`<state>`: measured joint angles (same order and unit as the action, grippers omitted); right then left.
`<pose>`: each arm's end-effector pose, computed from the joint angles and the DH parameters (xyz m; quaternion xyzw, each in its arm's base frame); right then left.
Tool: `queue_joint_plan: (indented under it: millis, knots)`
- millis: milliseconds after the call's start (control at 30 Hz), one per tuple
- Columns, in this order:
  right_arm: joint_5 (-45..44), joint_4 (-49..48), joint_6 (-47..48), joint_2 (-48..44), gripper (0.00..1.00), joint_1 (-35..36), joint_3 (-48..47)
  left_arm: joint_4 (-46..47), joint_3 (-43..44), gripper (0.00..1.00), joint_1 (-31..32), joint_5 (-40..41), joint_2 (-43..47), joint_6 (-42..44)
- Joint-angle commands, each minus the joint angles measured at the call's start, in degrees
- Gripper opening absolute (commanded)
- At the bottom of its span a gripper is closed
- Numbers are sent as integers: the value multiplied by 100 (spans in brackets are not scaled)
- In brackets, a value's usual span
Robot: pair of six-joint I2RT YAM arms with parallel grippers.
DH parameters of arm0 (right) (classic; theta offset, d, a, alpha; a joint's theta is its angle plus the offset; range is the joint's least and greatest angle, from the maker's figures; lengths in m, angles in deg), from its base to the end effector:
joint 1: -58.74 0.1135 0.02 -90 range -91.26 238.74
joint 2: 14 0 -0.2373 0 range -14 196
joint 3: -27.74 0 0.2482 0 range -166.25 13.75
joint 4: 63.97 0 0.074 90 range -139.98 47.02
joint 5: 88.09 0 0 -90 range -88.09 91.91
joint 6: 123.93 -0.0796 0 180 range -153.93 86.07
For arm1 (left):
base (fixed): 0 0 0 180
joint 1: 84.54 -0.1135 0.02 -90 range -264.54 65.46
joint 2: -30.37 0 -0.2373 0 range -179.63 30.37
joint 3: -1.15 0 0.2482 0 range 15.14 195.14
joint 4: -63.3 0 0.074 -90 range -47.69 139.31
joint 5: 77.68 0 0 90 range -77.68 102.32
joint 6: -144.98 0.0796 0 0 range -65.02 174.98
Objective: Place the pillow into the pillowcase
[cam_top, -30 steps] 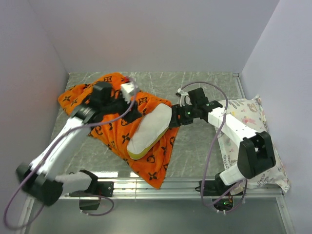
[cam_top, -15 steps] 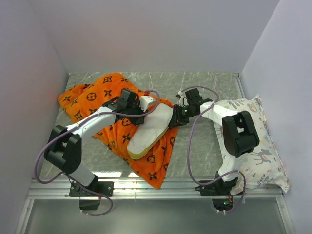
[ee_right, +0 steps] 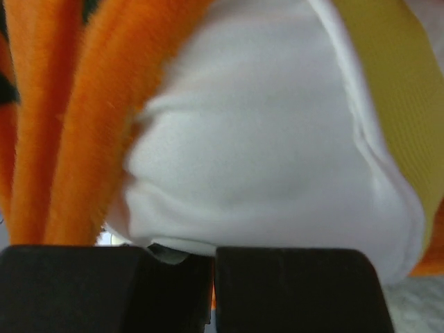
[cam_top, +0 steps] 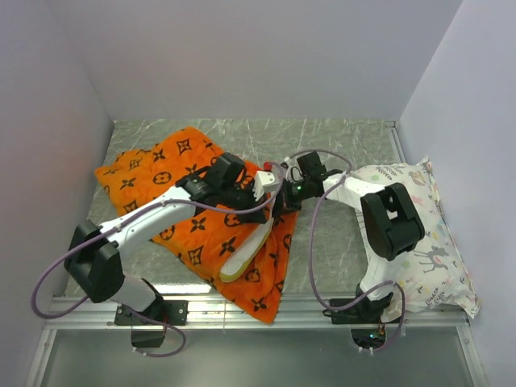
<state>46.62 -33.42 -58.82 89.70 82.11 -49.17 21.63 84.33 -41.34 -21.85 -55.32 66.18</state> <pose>0.3158 0.1975 0.1223 -0.0952 0.8889 0.4394 0.0881 0.2248 -0.2725 0.2418 0.5042 0.7308 -0.3627 0.2831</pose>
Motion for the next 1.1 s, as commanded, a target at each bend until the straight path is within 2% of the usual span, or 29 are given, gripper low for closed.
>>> queue_joint_plan:
  millis: [0, 67, 100, 167, 200, 267, 300, 367, 400, 433, 467, 533, 667, 833, 1067]
  knots:
    - [223, -426, 244, -587, 2, -61, 182, -386, -509, 0, -188, -1346, 649, 215]
    - [100, 133, 658, -832, 6, -193, 271, -797, -721, 2, -573, -1198, 825, 608]
    - [-83, 355, 1148, -930, 15, -202, 262, -939, -749, 9, -689, -1127, 861, 785]
    - [-277, 1023, 1695, -1193, 23, -263, 96, -1230, -749, 22, -978, -978, 966, 1285]
    - [-583, 1260, 2202, -1264, 31, -298, -27, -1440, -679, 37, -1050, -821, 1019, 1445]
    - [-779, 1806, 2601, -1317, 39, -525, -492, -1608, -469, 47, -1164, -644, 1168, 1935]
    - [-858, 1903, 2751, -1309, 48, -640, -642, -1696, -398, 58, -1173, -530, 1238, 2112]
    - [-1077, 1878, 2796, -1265, 61, -956, -976, -1479, -336, 73, -1182, -406, 1519, 2281]
    - [-1209, 1773, 2744, -1169, 76, -1001, -1055, -1094, -353, 85, -1174, -284, 1598, 2238]
    - [-1445, 1598, 2769, -1072, 82, -1019, -1195, -916, -336, 87, -1139, -231, 1643, 2220]
    - [-1604, 1518, 2813, -949, 86, -1028, -1284, -784, -257, 88, -973, -100, 1591, 2107]
    - [-1833, 1369, 2752, -414, 87, -1019, -1625, -581, -99, 98, -718, 208, 1276, 2018]
    - [-2071, 1219, 2769, 509, 87, -1019, -2215, 58, -54, 99, -173, 393, 835, 1851]
    - [-2387, 1288, 3007, 1274, 87, -888, -2629, 562, -195, 99, 118, 534, 467, 1859]
    - [-2704, 1692, 3271, 1486, 87, -510, -2462, 545, -72, 99, 241, 675, 61, 2078]
